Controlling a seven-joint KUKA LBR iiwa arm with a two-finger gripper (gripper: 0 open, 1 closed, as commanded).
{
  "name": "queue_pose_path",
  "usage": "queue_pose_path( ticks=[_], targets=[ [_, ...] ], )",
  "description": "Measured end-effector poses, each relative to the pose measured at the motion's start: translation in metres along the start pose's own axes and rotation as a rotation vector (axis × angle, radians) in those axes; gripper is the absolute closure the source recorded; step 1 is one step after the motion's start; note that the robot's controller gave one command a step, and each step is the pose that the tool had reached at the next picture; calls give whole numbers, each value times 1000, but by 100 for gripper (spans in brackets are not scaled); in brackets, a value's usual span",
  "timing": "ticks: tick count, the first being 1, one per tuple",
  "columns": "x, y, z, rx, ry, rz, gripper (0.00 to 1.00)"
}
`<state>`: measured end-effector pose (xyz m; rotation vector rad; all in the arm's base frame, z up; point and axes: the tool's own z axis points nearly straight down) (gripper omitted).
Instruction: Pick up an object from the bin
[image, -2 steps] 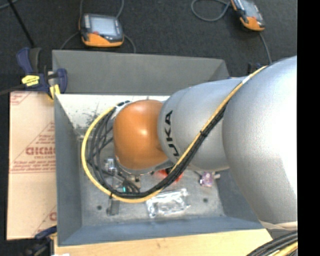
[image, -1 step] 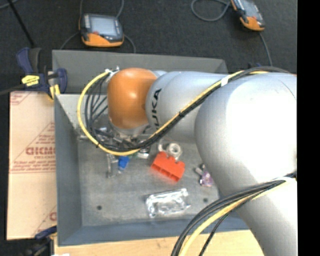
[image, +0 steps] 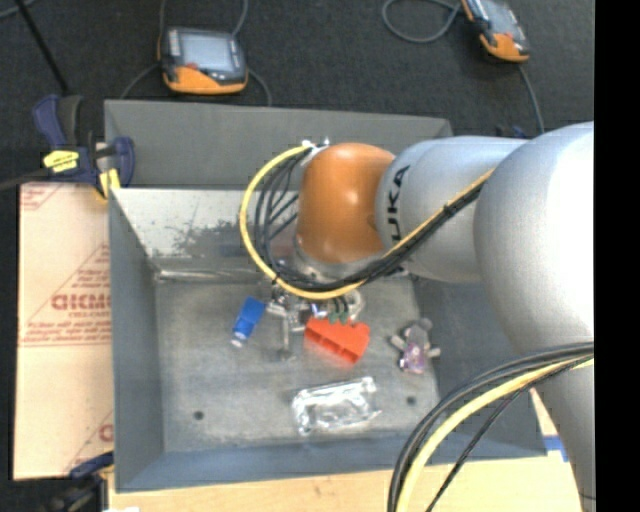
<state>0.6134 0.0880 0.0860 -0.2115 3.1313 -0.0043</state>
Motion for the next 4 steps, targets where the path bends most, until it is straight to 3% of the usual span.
queue_pose_path(
  ticks=[1, 2, 3, 4],
  targets=[
    [-34, 39, 15, -3, -4, -383, 0],
    [-33, 39, 15, -5, -3, -378, 100],
    [-38, 4, -76, 1, -12, -404, 100],
    [10, -7, -220, 1, -11, -419, 100]
  ],
)
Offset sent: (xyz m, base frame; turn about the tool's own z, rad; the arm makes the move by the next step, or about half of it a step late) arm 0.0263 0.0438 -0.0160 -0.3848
